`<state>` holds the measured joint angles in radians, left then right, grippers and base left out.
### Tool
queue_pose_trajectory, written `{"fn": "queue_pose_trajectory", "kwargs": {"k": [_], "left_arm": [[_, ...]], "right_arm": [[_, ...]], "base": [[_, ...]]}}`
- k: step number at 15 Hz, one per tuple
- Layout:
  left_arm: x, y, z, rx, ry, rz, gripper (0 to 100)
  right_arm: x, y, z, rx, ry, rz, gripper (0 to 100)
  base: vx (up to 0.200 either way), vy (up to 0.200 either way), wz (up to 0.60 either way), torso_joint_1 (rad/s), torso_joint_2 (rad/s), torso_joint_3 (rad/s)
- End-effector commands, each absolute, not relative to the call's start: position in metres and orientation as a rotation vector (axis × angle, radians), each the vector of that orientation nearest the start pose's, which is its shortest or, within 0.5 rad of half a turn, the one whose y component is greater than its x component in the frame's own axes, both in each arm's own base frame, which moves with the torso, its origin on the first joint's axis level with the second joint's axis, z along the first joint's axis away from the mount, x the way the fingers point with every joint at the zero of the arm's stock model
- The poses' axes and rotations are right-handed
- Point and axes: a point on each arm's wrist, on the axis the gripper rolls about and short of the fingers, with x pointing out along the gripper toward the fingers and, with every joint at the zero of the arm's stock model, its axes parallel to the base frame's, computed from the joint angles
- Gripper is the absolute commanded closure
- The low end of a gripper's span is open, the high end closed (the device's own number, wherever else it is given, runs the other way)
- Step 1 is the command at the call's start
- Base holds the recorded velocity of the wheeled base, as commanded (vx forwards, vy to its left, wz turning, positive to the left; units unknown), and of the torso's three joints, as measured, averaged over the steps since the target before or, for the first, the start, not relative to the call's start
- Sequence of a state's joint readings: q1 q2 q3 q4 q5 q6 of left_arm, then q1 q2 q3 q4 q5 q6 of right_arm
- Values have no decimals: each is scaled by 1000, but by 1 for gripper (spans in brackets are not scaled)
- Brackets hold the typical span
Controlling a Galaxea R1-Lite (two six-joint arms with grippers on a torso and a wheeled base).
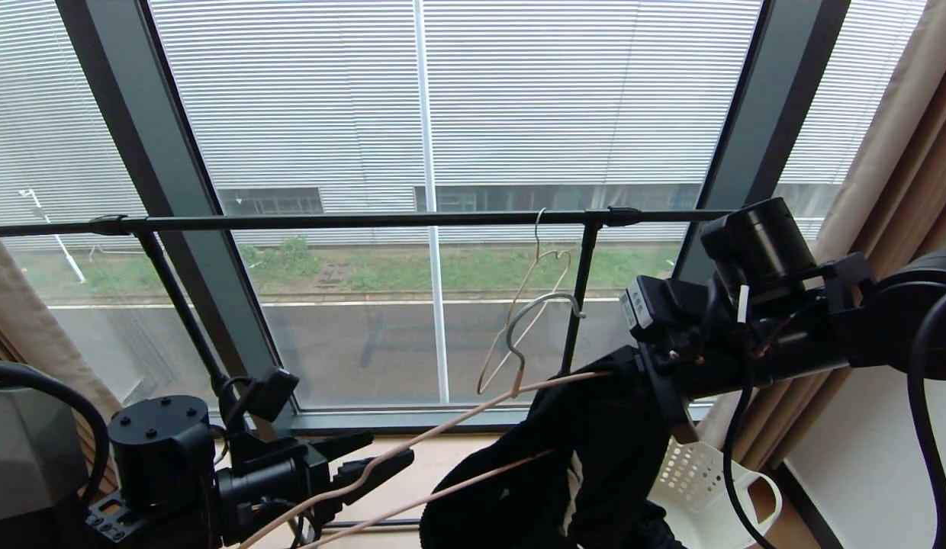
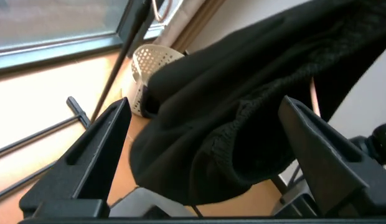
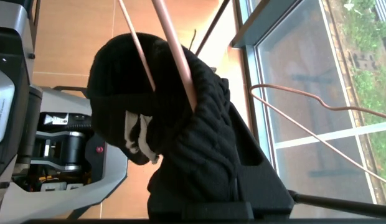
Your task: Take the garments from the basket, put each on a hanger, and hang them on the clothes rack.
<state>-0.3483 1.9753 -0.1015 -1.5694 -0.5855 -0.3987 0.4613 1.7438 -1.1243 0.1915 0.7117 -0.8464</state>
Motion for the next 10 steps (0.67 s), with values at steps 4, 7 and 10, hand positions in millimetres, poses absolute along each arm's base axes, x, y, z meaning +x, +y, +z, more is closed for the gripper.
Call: {"fn": "queue_pose_trajectory", "kwargs": {"k": [4, 7, 10], "left_arm": [[209, -98, 48, -398, 550, -875, 0], [209, -98, 47, -399, 552, -874, 0], [206, -101, 47, -396, 559, -890, 0]], "right_arm": [[267, 150, 188, -560, 283, 1405, 100], [267, 151, 188, -541, 272, 1427, 100], [268, 151, 188, -540, 274, 1426, 100]], "base": [[0, 0, 0, 0, 0, 0], [0, 0, 0, 0, 0, 0], [0, 0, 0, 0, 0, 0]]}}
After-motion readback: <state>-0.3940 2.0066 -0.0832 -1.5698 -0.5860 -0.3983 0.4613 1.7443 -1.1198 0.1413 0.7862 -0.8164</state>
